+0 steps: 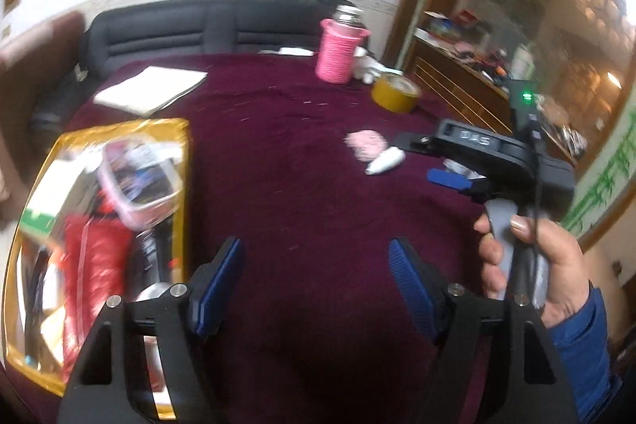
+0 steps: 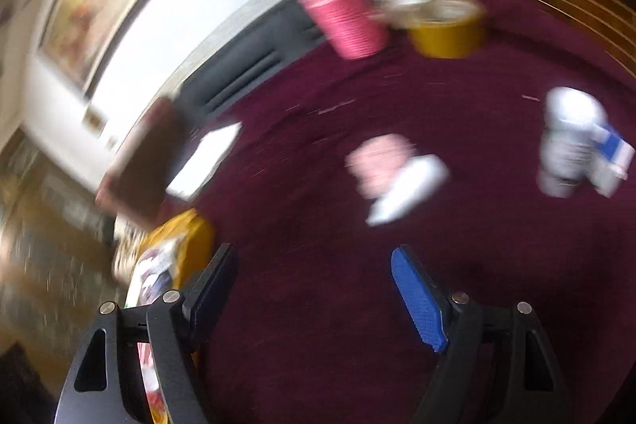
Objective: Organize objects
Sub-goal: 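Grasp the small white bottle with the right tool while the left tool grasps the pink plush toy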
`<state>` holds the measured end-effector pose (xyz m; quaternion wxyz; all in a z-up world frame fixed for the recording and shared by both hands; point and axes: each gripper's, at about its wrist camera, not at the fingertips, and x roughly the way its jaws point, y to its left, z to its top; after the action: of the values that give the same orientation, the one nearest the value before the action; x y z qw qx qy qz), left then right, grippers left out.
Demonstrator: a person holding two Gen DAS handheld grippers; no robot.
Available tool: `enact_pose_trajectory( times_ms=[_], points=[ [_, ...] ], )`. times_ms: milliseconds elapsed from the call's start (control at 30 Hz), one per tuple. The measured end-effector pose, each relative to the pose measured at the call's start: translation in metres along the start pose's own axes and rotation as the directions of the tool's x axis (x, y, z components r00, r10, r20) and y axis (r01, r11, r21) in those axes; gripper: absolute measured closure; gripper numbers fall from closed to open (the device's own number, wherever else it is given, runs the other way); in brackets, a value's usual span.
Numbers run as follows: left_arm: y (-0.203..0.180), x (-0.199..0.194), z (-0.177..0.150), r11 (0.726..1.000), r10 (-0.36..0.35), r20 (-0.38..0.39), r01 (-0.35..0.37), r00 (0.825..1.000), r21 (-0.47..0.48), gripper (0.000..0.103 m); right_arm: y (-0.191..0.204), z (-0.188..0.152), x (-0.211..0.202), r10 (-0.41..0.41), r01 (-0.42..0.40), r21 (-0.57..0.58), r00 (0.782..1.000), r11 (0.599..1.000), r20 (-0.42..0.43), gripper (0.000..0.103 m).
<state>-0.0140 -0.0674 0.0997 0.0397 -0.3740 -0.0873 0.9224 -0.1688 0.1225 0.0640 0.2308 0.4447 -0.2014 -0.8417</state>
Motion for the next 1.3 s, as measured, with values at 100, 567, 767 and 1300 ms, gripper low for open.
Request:
enact_pose_trajectory(
  times_ms=[100,567,767,1300],
  points=[
    [-0.018,0.01,0.002,0.999,-0.019,-0.009,0.019,1.0,0.027,0.029,-0.029,0.016,0.004,-0.034,0.035,0.053,0.999,0.998,-0.012,0.023],
    [0.0,0.037,0.006,0.999,-0.026,-0.056,0.025,0.998,-0.025,0.029,-0.035,0.045,0.078,-0.185,0.188,0.031,0.98,0.982,-0.078,0.068],
    [-0.005,0.052,0.025,1.0,-0.015,-0.064,0.015,0.998,-0.01,0.029,-0.017,0.051,0.092,-0.266,0.252,-0.152,0.96,0.956,-0.084,0.072],
    [-0.037,0.211,0.113,0.984,-0.06,-0.287,0.008,0.956,-0.178,0.02,-0.075,0.044,0.009,-0.108,0.104,0.042,0.988,0.994,0.112,0.072]
  ],
)
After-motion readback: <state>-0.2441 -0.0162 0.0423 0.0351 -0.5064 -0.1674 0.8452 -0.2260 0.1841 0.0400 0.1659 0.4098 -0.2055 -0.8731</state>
